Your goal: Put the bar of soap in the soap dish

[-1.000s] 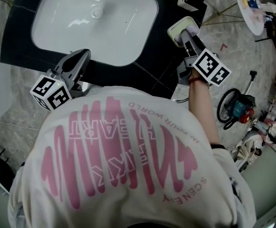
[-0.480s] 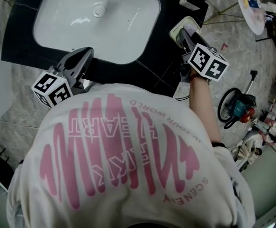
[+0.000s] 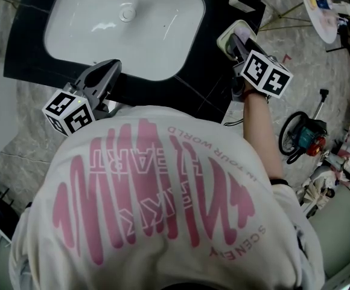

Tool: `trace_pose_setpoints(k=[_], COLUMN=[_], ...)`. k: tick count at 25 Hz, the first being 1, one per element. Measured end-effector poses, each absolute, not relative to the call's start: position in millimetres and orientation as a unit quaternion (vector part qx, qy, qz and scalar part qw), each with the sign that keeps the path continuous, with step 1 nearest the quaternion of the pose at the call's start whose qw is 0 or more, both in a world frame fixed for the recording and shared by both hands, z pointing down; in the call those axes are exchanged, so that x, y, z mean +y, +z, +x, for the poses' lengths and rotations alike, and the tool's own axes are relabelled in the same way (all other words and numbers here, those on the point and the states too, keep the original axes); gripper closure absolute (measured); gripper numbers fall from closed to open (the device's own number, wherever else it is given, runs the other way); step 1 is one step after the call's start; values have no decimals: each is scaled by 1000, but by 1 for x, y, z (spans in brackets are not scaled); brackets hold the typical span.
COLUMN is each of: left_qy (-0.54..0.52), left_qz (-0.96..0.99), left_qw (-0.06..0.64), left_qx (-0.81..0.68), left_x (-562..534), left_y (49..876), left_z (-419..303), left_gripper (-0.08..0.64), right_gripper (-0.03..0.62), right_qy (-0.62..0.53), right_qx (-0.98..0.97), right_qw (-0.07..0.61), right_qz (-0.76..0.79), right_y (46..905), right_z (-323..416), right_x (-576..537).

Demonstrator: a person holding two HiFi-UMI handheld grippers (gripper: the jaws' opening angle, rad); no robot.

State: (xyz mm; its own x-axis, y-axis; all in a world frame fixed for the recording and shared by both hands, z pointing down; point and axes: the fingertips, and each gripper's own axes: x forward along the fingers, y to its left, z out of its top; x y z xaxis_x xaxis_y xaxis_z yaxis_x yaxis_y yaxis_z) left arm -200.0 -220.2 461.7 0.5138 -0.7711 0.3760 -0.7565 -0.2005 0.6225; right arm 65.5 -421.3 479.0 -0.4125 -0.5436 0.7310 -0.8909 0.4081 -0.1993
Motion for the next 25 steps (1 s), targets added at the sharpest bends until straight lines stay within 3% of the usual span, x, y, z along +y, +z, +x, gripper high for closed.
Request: trace_pose_setpoints(k=[25], left_qy=[-1], left_qz=[781], left_qw=[382], left_qx=[-494], left_x=[-233], left_y=[453], left_z=[-199], left_gripper=[552], right_gripper=[388], right_qy=[292], right_qx=[-783], right_qw=[319], right_qz=[447], right_y=[484], right_z=[60], right_x=[-430])
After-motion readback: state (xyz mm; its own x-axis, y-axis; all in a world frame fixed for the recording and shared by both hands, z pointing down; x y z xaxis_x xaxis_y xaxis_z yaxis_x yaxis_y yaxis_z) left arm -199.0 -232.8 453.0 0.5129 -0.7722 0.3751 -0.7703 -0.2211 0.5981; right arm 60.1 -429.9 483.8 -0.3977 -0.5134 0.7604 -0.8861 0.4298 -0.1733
